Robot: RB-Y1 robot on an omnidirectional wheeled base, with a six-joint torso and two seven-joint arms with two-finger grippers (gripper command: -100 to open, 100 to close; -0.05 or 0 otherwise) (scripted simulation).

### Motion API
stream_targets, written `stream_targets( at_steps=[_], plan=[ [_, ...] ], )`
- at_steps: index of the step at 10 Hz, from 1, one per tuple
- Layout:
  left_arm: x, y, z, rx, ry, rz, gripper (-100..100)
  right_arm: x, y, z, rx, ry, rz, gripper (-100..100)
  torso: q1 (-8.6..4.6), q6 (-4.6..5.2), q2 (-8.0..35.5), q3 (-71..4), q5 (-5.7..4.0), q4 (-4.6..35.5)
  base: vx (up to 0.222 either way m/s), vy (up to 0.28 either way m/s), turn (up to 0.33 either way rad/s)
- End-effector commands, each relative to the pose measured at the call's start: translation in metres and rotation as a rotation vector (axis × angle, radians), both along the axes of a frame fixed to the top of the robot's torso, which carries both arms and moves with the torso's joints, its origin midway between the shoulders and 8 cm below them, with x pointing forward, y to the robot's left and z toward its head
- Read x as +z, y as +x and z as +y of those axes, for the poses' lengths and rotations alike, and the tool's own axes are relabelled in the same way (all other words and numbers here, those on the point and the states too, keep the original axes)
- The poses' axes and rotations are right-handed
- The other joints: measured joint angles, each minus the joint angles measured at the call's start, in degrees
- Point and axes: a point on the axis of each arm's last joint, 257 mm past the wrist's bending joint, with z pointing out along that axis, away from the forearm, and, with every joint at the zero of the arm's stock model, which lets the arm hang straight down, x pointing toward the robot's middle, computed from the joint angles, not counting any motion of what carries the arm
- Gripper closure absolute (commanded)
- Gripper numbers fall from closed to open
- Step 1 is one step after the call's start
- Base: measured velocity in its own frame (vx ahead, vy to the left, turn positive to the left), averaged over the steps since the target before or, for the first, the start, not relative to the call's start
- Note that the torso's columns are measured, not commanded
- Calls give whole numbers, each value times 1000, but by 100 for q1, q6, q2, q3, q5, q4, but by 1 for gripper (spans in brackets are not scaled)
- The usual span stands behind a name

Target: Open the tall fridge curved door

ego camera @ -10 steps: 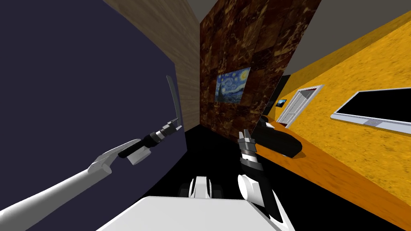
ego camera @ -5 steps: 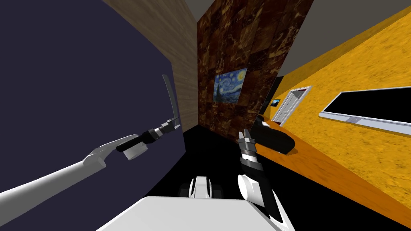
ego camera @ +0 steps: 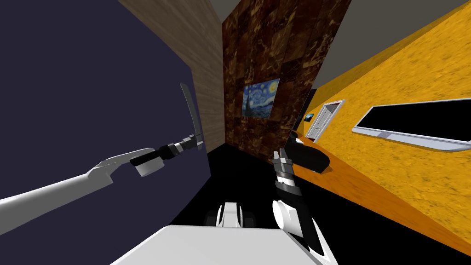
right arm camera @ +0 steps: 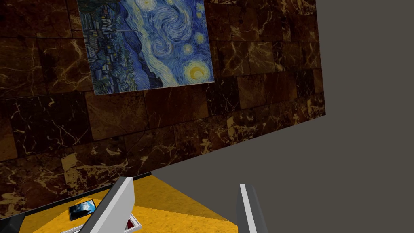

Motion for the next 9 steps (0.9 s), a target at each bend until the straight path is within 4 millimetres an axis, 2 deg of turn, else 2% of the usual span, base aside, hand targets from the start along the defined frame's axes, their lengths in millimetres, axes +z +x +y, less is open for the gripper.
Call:
stream_targets(
  at_steps=[1,3,4,5,6,7,8,9],
  plan=[
    [5,9,23,40,59,20,-100,0,0,0,0,0,0,0,0,-3,0,0,0,0,32,24,-79],
    [8,9,25,41,93,19,-100,0,0,0,0,0,0,0,0,-3,4,2,0,1,17,15,-24],
    [12,15,40,70,118,29,-100,0,0,0,0,0,0,0,-3,-3,8,5,0,2,19,18,-74],
    [15,15,41,71,139,28,-100,0,0,0,0,0,0,0,0,0,3,2,0,1,22,23,-60],
    [19,20,56,102,161,36,-100,0,0,0,0,0,0,0,3,-2,0,0,1,0,36,30,-85],
    [23,20,58,103,185,35,-100,0,0,0,0,0,0,0,4,0,-5,-3,1,-2,32,25,-41],
    [28,25,73,134,207,41,-100,0,0,0,0,0,0,0,1,-2,-2,-2,1,-1,36,23,-72],
    [32,25,74,136,230,39,-100,0,0,0,0,0,0,0,1,-1,-2,-1,1,-1,31,23,-34]
  ],
)
